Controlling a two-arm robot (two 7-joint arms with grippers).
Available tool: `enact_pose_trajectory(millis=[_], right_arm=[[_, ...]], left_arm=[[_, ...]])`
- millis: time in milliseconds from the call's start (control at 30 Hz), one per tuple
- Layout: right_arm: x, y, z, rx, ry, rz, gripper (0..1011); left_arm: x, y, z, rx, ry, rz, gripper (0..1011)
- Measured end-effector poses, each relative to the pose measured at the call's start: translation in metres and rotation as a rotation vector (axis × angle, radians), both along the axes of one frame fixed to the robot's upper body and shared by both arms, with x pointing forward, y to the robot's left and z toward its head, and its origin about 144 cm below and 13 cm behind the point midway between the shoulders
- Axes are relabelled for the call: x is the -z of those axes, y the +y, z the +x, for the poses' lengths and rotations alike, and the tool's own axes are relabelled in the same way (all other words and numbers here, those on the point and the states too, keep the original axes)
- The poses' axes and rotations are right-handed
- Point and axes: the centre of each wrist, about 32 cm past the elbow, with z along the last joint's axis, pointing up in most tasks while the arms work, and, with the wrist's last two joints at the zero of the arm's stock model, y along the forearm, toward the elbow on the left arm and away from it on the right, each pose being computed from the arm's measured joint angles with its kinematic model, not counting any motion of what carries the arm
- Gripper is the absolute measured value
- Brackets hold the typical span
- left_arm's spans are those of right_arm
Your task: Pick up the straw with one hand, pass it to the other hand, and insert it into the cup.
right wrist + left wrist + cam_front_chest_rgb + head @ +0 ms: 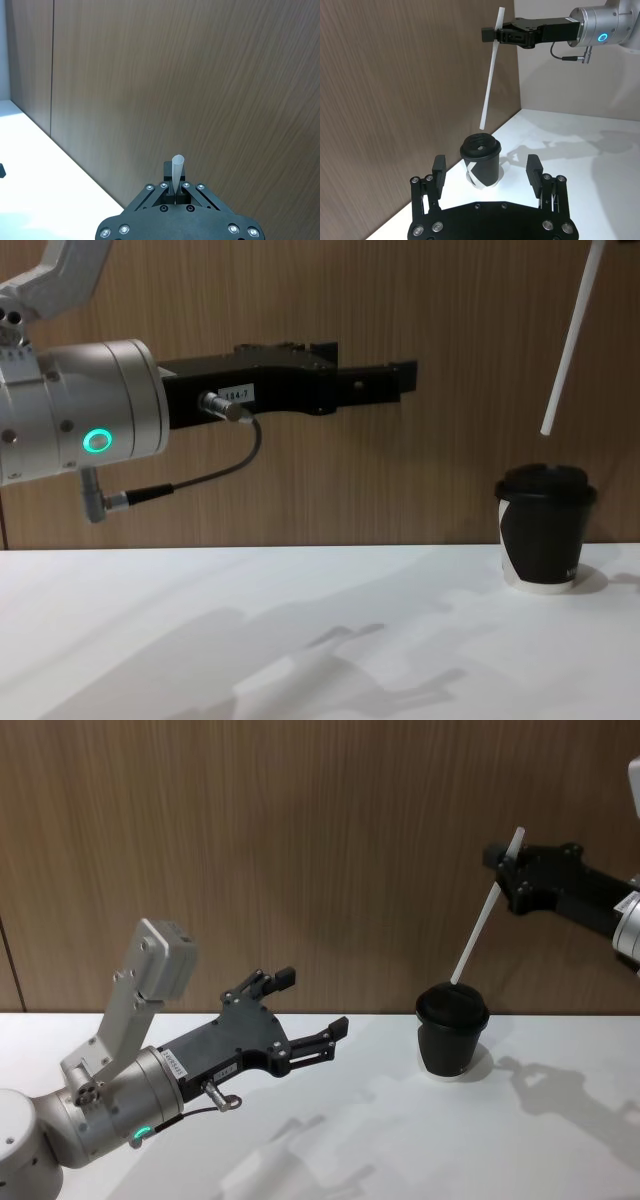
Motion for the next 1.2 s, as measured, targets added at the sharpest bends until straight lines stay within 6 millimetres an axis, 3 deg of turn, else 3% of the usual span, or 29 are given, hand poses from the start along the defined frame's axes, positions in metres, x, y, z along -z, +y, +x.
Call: enact_pose_trajectory(millis=[1200], right_arm=[[0.011,-0.001,0.008,-0.009,0.038,-0.005,7]], left_arm=[[0.0,0.0,0.0,0.0,0.0,0.0,1003]])
